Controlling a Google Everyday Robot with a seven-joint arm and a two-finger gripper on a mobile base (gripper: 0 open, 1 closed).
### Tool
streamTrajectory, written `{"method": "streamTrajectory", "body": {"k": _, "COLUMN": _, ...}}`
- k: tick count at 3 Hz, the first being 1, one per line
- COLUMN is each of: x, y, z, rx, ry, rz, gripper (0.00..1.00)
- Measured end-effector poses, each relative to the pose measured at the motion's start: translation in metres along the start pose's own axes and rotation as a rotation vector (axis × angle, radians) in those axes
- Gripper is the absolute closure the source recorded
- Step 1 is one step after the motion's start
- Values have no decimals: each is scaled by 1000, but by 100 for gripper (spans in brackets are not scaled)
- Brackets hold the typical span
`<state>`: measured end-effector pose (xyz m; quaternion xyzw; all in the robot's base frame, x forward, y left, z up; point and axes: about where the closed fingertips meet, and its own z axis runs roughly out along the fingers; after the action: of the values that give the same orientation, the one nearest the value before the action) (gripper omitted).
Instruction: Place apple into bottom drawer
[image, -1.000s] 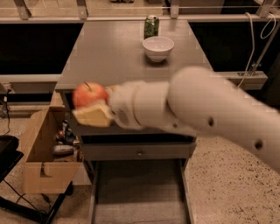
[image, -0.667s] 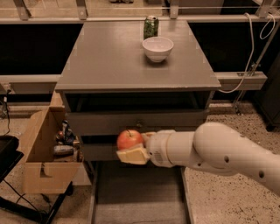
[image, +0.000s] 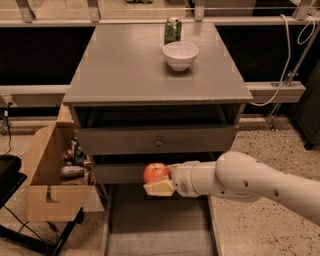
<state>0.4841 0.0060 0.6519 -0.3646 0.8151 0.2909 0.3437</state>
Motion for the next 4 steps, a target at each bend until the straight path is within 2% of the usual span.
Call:
{"method": "streamTrajectory", "body": {"k": 1, "x": 26, "y": -24, "z": 39, "rx": -17, "ry": -20, "rz": -78, "gripper": 100}}
{"method": "streamTrajectory", "body": {"k": 2, "x": 50, "y": -50, "z": 69, "rx": -62, "ry": -74, "rz": -201, "gripper": 100}}
{"method": "streamTrajectory", "body": {"k": 3, "x": 97, "y": -71, "z": 105, "rx": -134, "ry": -99, "rz": -279, "gripper": 100}}
{"method": "streamTrajectory", "body": {"k": 4, "x": 146, "y": -78, "z": 145, "rx": -217, "ry": -105, "rz": -283, "gripper": 100}}
